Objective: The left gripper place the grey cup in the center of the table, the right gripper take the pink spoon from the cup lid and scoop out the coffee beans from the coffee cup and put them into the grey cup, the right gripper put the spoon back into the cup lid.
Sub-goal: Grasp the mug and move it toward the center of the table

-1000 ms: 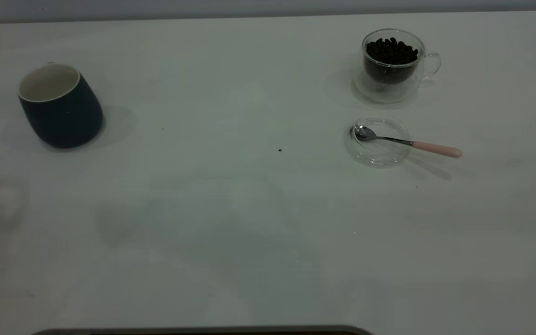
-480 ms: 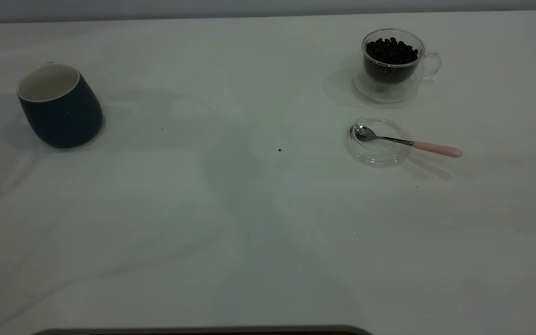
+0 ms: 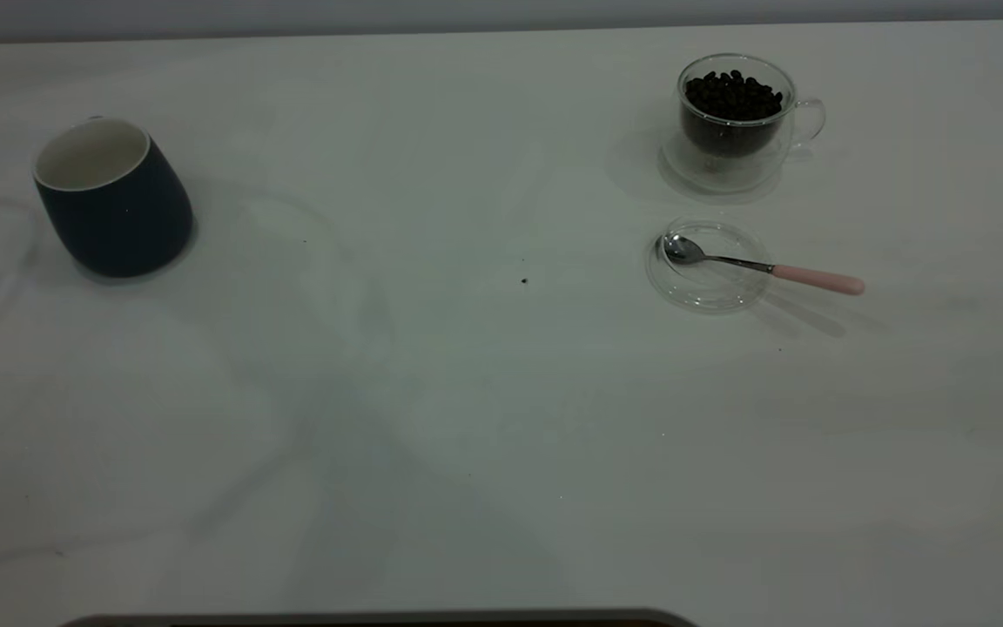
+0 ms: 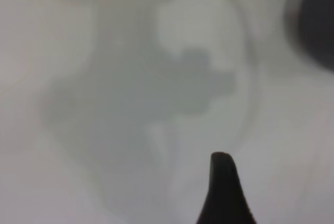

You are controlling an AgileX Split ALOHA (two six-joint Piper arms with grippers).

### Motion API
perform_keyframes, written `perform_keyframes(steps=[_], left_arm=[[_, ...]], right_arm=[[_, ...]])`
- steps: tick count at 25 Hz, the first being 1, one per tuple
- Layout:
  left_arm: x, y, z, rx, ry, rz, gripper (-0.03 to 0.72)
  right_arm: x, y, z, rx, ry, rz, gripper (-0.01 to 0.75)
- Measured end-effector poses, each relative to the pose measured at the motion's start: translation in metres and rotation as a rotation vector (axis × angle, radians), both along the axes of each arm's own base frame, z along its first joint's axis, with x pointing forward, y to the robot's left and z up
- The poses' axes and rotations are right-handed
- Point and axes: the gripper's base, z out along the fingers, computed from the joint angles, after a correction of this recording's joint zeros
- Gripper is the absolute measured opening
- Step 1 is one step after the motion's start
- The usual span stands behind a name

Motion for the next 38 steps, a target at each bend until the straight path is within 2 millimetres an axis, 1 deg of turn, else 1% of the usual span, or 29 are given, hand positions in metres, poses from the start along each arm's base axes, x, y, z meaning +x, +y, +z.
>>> perform_keyframes(steps=[2,5,7,11,15,19,23,25,33,35,38], left_arm=[[0.005,-0.003,-0.008,-0.013,-0.029,-0.056,0.586],[0.011,-0.017,-0.023,0.022,-0.042,-0.295,0.586],[0.018,-0.03,-0.034,0.043,-0.063,-0.43,0.586],[0.029,-0.048,-0.055,0.112,-0.102,-0.575,0.586],[0.029,-0.047,-0.07,0.205,-0.069,-0.733,0.586],[0.03,-0.045,-0.08,0.248,-0.064,-0.876,0.586],[0.033,-0.052,-0.092,0.282,-0.086,-1.044,0.586],[0.034,-0.057,-0.098,0.279,-0.101,-1.094,0.586],[0.037,-0.072,-0.119,0.214,-0.178,-1.203,0.586],[0.039,-0.079,-0.123,0.195,-0.205,-1.217,0.586],[0.043,-0.093,-0.124,0.185,-0.255,-1.231,0.586]], right_arm=[[0.0,0.0,0.0,0.0,0.0,0.0,0.556],[0.0,0.0,0.0,0.0,0.0,0.0,0.556],[0.0,0.0,0.0,0.0,0.0,0.0,0.556],[0.0,0.0,0.0,0.0,0.0,0.0,0.556],[0.0,0.0,0.0,0.0,0.0,0.0,0.556],[0.0,0.0,0.0,0.0,0.0,0.0,0.556],[0.0,0.0,0.0,0.0,0.0,0.0,0.556],[0.0,0.0,0.0,0.0,0.0,0.0,0.556],[0.0,0.0,0.0,0.0,0.0,0.0,0.556],[0.0,0.0,0.0,0.0,0.0,0.0,0.556],[0.0,0.0,0.0,0.0,0.0,0.0,0.556]])
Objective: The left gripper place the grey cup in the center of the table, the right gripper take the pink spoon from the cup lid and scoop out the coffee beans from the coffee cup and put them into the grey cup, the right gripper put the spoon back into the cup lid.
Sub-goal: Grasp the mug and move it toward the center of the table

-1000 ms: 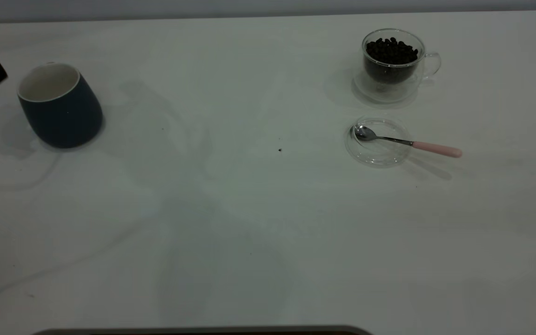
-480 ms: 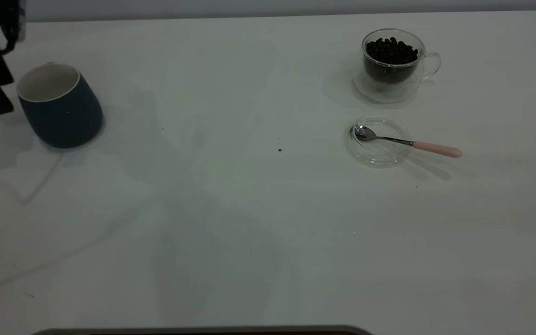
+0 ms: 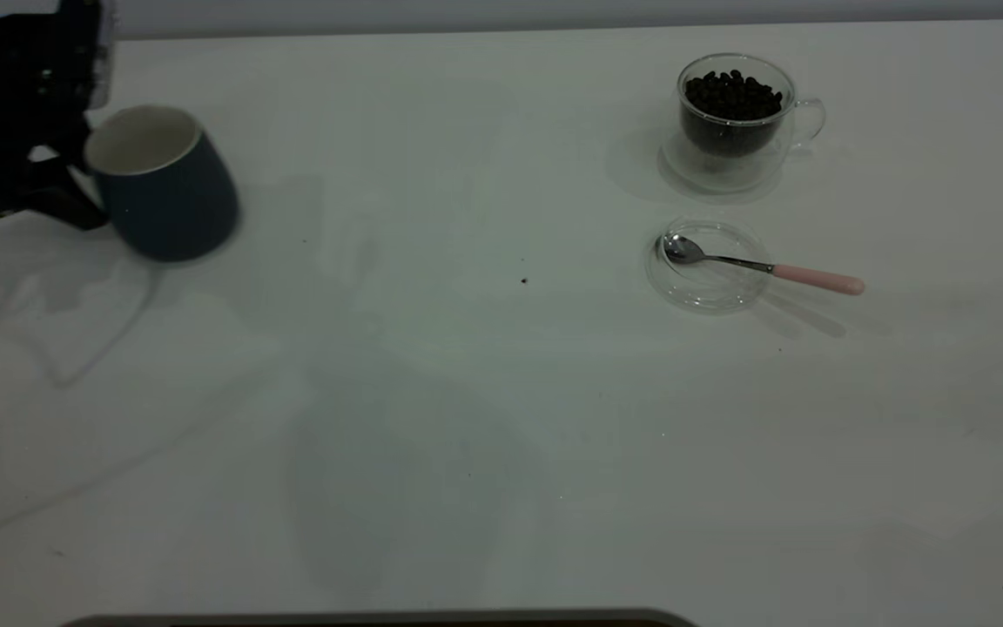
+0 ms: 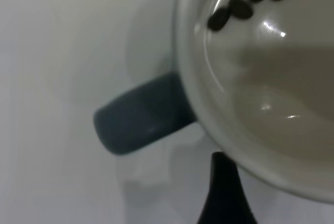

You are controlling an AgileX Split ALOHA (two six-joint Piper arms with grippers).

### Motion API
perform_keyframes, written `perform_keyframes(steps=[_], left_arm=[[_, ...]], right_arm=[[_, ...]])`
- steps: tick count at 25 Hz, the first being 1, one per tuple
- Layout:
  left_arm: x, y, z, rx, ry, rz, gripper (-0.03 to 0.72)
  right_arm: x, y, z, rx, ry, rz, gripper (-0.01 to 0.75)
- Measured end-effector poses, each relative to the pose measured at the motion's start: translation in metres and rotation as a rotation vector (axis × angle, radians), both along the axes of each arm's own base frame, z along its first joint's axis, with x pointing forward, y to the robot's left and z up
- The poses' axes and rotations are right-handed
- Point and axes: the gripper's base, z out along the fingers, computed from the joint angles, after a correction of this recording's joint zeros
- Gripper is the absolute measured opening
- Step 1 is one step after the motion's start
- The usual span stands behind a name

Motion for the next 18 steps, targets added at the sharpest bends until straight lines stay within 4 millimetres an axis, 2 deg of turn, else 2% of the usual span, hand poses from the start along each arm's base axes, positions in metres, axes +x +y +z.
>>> perform_keyframes(steps=[12,18], left_arm=[[0.005,-0.067,0.004,-0.028,-0.055,-0.162,0.586],[0.005,-0.096,0.006,-0.082,-0.069,-0.151,0.586]], right_arm=[[0.0,0.0,0.0,0.0,0.0,0.0,0.556],[0.0,0.0,0.0,0.0,0.0,0.0,0.556]])
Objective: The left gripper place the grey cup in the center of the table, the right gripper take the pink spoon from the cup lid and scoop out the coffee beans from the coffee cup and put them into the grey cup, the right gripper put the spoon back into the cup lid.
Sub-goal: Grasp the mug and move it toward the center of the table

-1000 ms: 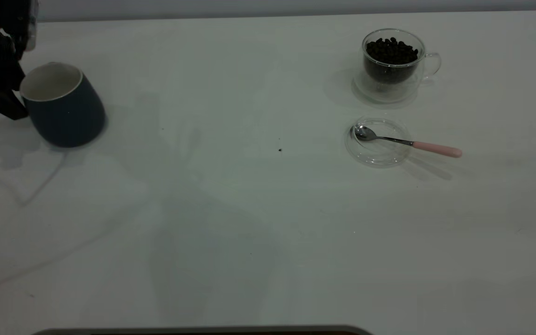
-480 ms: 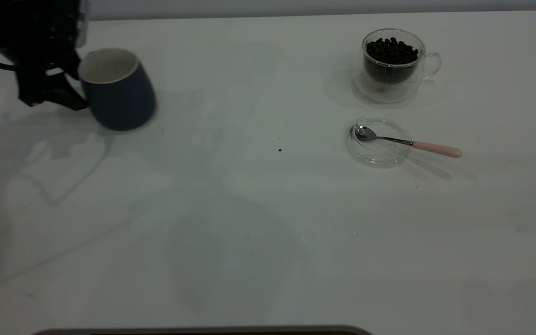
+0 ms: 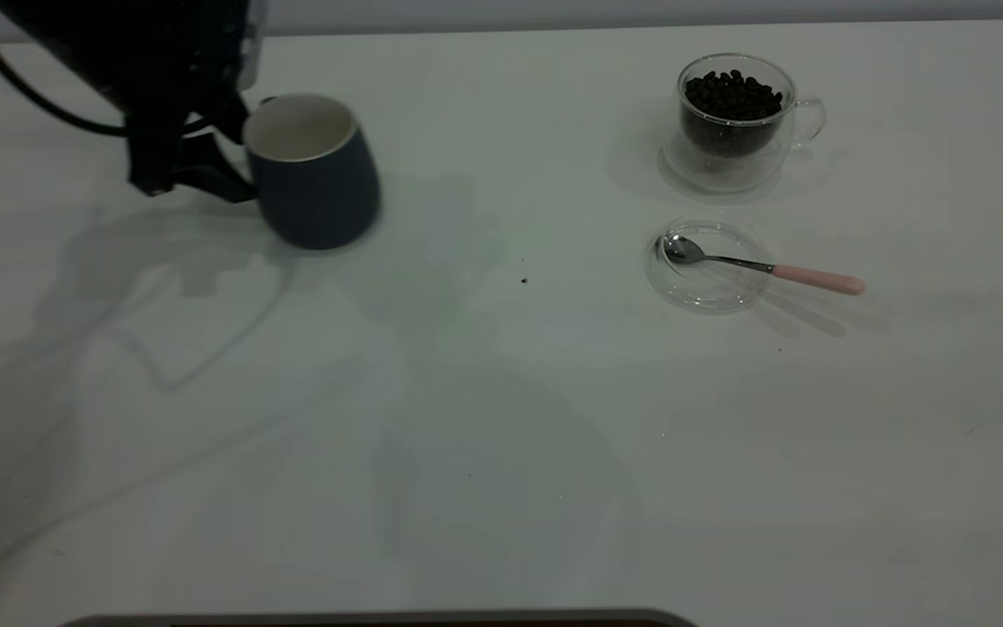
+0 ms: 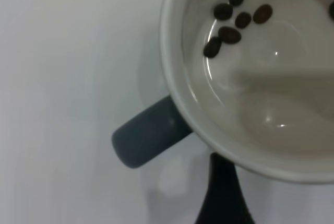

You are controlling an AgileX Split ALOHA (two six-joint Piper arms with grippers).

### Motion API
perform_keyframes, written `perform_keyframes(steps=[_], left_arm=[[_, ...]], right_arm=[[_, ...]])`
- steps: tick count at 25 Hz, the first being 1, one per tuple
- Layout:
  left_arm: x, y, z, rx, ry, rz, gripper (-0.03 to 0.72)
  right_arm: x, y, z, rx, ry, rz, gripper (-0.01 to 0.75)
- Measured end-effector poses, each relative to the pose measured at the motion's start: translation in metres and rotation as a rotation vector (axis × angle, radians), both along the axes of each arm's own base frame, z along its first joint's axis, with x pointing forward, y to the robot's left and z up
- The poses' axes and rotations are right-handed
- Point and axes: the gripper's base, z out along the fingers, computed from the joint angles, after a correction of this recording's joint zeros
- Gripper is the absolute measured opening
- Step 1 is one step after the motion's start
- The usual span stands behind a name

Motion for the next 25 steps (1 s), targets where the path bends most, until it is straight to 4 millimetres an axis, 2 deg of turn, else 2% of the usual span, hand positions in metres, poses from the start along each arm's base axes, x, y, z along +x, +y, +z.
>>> perform_keyframes(steps=[5,12,17,25], left_arm=[[-0.003,-0.028,0.001,-0.023,-0.009,-0.025,0.586],[-0.008,-0.053,0.001,-0.035,-0.009,-0.063,0.586],[-0.01,-0.06,0.0,-0.056,-0.004,-0.052,0.586],[-0.009,-0.057,-0.001,-0.057,-0.001,-0.04,0.586]], right_arm=[[0.0,0.0,0.0,0.0,0.0,0.0,0.556],[0.0,0.0,0.0,0.0,0.0,0.0,0.556],[0.0,0.0,0.0,0.0,0.0,0.0,0.556],[0.0,0.0,0.0,0.0,0.0,0.0,0.556]])
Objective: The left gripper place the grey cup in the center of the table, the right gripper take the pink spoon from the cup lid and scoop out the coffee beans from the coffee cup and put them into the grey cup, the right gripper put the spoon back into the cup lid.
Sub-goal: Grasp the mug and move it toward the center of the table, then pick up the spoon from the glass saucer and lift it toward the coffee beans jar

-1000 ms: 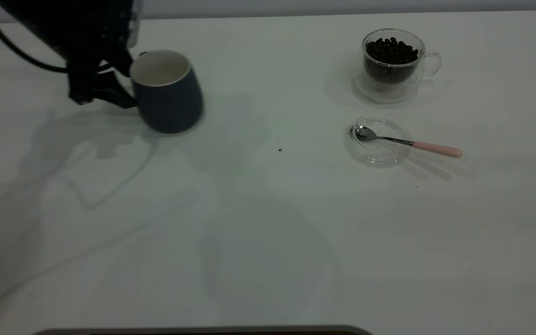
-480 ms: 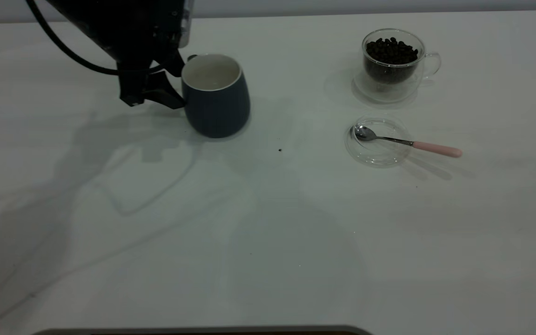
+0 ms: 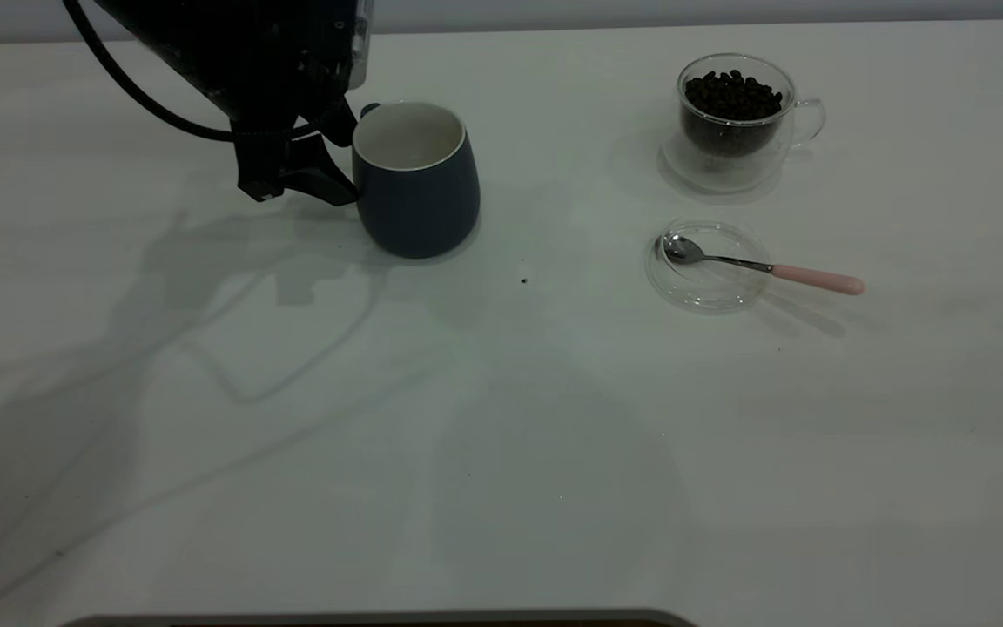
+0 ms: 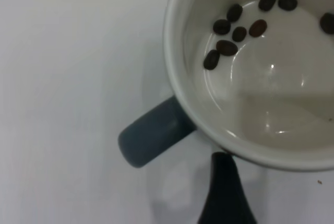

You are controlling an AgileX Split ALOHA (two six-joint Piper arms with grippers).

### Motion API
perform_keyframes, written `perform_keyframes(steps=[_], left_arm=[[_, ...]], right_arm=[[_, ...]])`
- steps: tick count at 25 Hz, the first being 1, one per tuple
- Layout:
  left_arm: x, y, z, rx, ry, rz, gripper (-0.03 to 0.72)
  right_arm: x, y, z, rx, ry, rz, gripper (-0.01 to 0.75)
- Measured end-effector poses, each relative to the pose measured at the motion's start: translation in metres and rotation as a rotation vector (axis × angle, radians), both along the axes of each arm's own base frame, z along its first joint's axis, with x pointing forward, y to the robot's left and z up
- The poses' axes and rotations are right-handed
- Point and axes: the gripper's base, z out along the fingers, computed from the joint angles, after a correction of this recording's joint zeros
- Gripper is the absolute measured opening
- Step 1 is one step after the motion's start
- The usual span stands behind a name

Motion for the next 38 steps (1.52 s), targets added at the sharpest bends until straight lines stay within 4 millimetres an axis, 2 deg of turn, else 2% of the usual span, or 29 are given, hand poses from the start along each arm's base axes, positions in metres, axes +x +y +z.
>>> perform_keyframes(steps=[3,7,10,15,19,24,27,30,33,36,38], left_arm=[[0.003,0.014,0.006,0.008,0.013,0.041,0.586],[0.005,0.047,0.034,0.032,0.051,0.109,0.586],[0.001,0.067,0.067,0.004,0.116,0.231,0.586],[-0.016,0.074,0.152,-0.106,0.193,0.493,0.586],[-0.048,0.075,0.222,-0.185,0.259,0.692,0.586],[-0.114,0.079,0.299,-0.182,0.378,0.853,0.586],[-0.145,0.082,0.335,-0.247,0.301,0.921,0.586],[-0.18,0.085,0.357,-0.291,0.243,0.976,0.586],[-0.22,0.09,0.364,-0.309,0.206,1.025,0.586],[-0.258,0.096,0.351,-0.28,0.191,1.091,0.586],[-0.282,0.102,0.333,-0.245,0.201,1.169,0.586]], right_arm=[[0.0,0.0,0.0,0.0,0.0,0.0,0.556],[0.0,0.0,0.0,0.0,0.0,0.0,0.556],[0.0,0.0,0.0,0.0,0.0,0.0,0.556],[0.0,0.0,0.0,0.001,0.0,0.001,0.556],[0.0,0.0,0.0,0.003,0.0,0.002,0.556],[0.0,0.0,0.0,0.003,0.0,0.002,0.556],[0.0,0.0,0.0,0.003,0.0,0.002,0.556],[0.0,0.0,0.0,0.003,0.0,0.002,0.556],[0.0,0.0,0.0,0.003,0.0,0.002,0.556],[0.0,0.0,0.0,0.003,0.0,0.002,0.556],[0.0,0.0,0.0,0.003,0.0,0.002,0.556]])
